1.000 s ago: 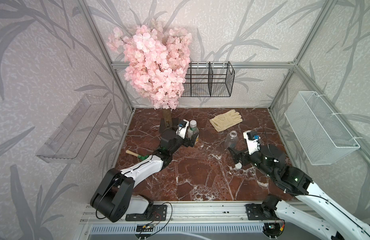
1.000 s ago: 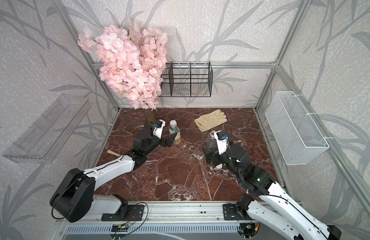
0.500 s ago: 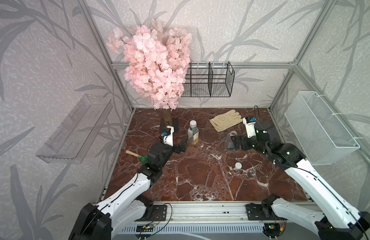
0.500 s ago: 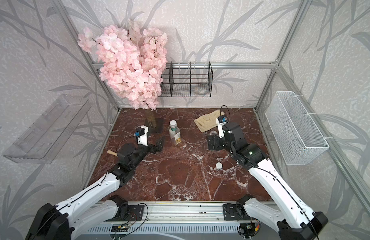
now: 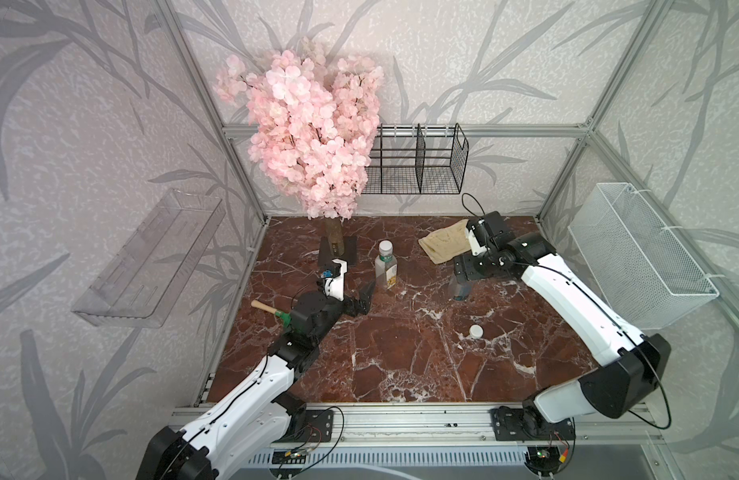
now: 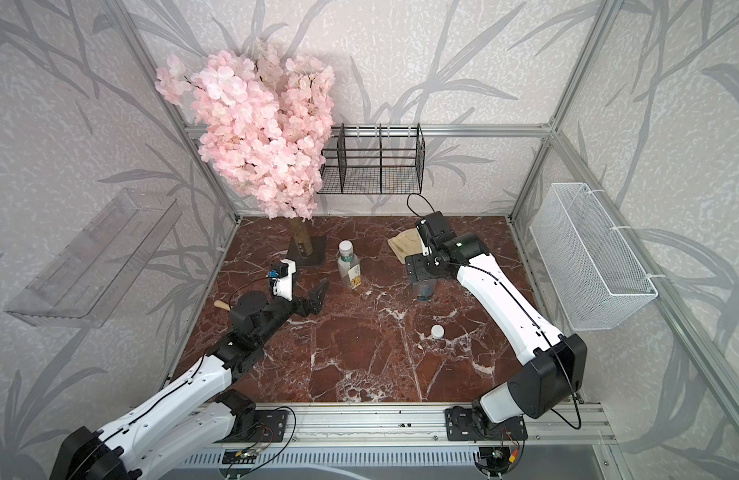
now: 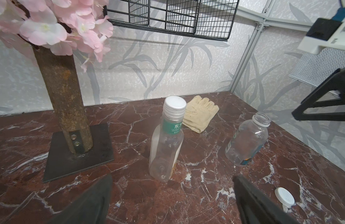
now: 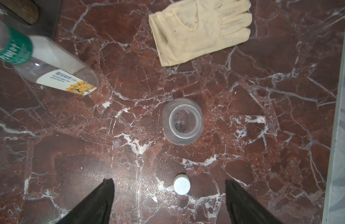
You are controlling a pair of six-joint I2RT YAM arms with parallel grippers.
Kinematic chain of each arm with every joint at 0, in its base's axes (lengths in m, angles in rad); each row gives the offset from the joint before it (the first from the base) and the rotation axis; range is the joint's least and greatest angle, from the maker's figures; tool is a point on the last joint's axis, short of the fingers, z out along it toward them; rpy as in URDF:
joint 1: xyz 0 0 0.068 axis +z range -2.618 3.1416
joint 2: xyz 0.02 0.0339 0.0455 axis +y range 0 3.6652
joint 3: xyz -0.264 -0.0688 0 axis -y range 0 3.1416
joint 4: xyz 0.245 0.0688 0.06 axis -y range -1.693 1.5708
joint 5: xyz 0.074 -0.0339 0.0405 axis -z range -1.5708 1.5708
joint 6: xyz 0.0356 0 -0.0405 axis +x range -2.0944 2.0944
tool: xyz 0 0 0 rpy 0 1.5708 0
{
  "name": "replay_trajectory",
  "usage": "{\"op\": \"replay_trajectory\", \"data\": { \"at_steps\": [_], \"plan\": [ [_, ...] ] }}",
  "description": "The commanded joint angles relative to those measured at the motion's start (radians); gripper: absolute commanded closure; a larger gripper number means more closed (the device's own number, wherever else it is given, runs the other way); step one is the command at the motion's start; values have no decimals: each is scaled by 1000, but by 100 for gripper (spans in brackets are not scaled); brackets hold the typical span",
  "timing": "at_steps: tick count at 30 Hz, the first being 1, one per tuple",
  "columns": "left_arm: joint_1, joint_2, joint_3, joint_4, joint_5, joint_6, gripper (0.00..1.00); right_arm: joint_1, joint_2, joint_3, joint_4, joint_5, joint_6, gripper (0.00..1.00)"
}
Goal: Screw on the bottle caps
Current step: Pick up the plastic bottle at the center of the board, then place the plastic bottle at the center of the board.
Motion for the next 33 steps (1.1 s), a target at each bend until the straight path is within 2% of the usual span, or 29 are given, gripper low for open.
{"op": "replay_trajectory", "data": {
  "at_steps": [1,4,19,31,33],
  "plan": [
    [0,-4,14,-4,27,10,2,-22,53,56,-55,4,6,12],
    [1,-1,13,-2,25,8,3,-41,102,90,-53,21,-1,18],
    [1,4,11,-2,29,5,3,-78,313,222,-91,-9,-30,32],
    [0,13,10,3,35,5,2,-79,342,217,-103,25,-41,43],
    [1,13,9,2,35,5,2,-79,341,214,-101,25,-42,47]
  ]
}}
